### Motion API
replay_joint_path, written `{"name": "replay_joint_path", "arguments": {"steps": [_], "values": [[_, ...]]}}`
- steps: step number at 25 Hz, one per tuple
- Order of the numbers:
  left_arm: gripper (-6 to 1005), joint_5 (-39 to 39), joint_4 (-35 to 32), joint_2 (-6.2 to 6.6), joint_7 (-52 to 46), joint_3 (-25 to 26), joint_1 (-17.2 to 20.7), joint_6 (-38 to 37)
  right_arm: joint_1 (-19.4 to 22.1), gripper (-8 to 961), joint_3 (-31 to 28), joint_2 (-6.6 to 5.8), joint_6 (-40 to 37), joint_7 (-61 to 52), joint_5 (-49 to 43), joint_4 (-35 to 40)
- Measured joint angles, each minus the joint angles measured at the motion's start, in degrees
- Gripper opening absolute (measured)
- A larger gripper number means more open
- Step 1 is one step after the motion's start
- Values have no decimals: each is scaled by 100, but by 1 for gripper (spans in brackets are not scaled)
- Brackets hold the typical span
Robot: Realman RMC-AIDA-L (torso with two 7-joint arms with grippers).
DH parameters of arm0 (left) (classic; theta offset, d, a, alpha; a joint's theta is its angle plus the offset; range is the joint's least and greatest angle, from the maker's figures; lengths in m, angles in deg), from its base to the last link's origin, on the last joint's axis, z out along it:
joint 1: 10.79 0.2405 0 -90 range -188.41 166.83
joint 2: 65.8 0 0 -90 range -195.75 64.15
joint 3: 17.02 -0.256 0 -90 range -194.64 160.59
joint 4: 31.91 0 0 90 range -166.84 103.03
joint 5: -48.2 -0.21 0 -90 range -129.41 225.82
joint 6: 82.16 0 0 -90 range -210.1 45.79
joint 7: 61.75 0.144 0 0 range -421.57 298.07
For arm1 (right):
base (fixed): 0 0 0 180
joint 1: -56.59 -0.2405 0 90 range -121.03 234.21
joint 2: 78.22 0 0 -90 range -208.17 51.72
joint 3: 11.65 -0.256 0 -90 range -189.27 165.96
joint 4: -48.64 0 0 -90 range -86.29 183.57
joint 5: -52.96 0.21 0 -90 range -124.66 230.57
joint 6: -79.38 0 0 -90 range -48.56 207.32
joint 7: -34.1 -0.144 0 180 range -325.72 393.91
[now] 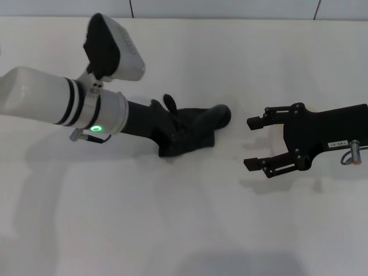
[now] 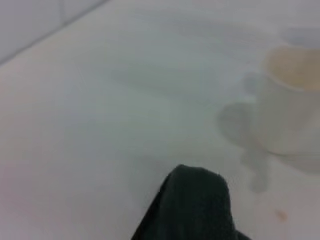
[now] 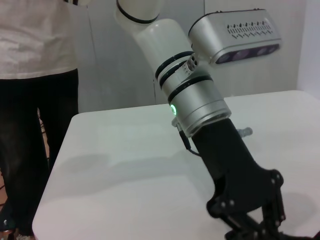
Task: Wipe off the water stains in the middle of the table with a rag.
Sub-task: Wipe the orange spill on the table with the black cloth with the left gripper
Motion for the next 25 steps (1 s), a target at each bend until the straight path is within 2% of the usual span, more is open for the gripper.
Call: {"name": "replay_joint_path", "arguments": {"steps": [7,11,17,22,25], "values": [[58,181,-55,-16,374,-81,-42,-645,62,843,20,0,-2,17,-2,-4],[58,317,-57,-17,647,-84,-35,-747,86,843,23,0,-13,23,-3,-7],[58,326,100,-17,550,-68,-261,-360,90,843,32,0,-26,28,-3,-7],[58,325,701,-23,510,-83,-683,125,36,843,117,5,0,32,2,-7],[58,306,967,-32,460,-85,-778,523,-16,843,227,26,67,38,51,-11]]}}
